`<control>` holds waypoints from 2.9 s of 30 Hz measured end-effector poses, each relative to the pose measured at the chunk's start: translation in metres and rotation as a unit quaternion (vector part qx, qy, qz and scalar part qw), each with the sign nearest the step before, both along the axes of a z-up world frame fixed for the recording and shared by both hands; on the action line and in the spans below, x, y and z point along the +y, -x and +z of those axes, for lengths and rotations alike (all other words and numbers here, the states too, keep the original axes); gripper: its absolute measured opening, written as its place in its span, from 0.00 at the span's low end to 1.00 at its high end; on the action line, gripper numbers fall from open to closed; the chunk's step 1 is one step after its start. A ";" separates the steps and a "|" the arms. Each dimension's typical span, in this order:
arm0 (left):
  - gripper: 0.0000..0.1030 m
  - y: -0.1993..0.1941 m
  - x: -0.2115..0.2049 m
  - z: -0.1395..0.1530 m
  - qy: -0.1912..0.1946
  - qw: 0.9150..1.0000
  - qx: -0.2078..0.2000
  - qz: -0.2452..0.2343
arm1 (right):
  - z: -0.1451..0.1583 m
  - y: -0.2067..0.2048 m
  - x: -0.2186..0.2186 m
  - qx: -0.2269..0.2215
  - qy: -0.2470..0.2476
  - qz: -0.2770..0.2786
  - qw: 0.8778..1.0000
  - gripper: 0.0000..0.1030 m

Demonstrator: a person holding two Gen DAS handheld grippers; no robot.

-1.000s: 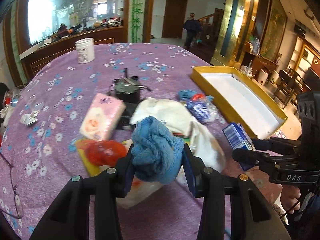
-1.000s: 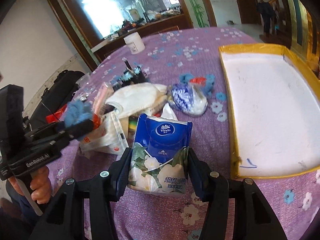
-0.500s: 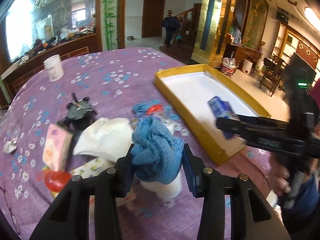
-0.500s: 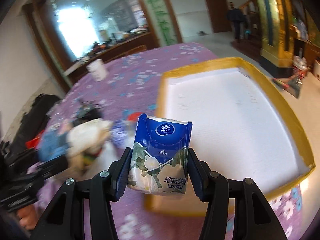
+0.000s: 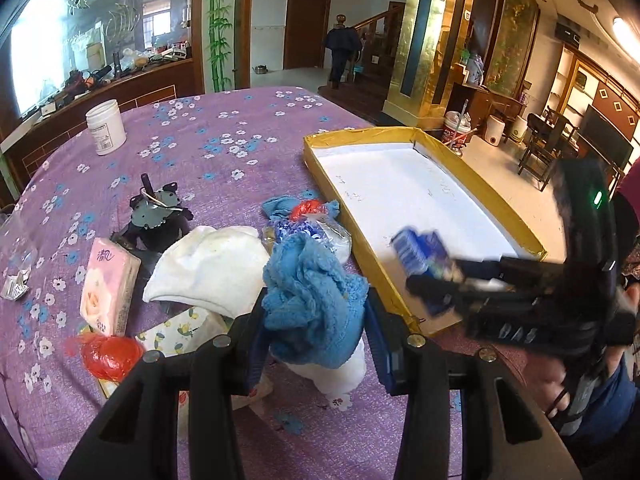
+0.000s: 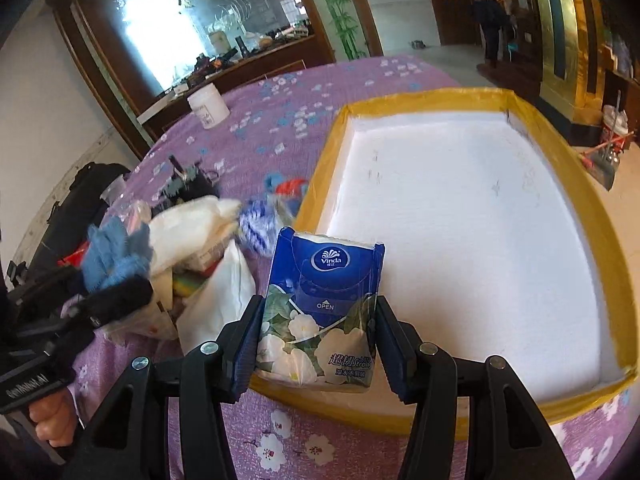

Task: Organize soft objects
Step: 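Place the blue cloth and tissue pack into the empty tray, opening both grippers, then withdraw both tools back toward the pile of items on the table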

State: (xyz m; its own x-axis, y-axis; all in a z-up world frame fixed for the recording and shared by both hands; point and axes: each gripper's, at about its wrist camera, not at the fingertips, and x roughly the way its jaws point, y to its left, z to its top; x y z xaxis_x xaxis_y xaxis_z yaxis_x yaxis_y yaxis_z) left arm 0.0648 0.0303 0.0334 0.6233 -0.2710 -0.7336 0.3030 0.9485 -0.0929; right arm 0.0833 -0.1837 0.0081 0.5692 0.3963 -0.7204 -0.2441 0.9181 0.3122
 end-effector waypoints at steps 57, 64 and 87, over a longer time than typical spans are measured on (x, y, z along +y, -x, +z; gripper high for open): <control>0.72 -0.115 -0.084 0.009 0.003 0.999 0.023 -0.037 | 0.052 -0.059 -0.084 -0.050 0.031 -0.148 0.987 0.71; 0.72 -0.068 -0.050 0.027 0.031 0.999 -0.003 -0.039 | 0.029 -0.009 -0.072 -0.026 0.045 -0.144 0.988 0.70; 0.74 0.040 0.081 0.000 0.050 0.997 -0.028 0.059 | 0.020 0.050 0.066 -0.069 0.069 0.050 0.994 0.71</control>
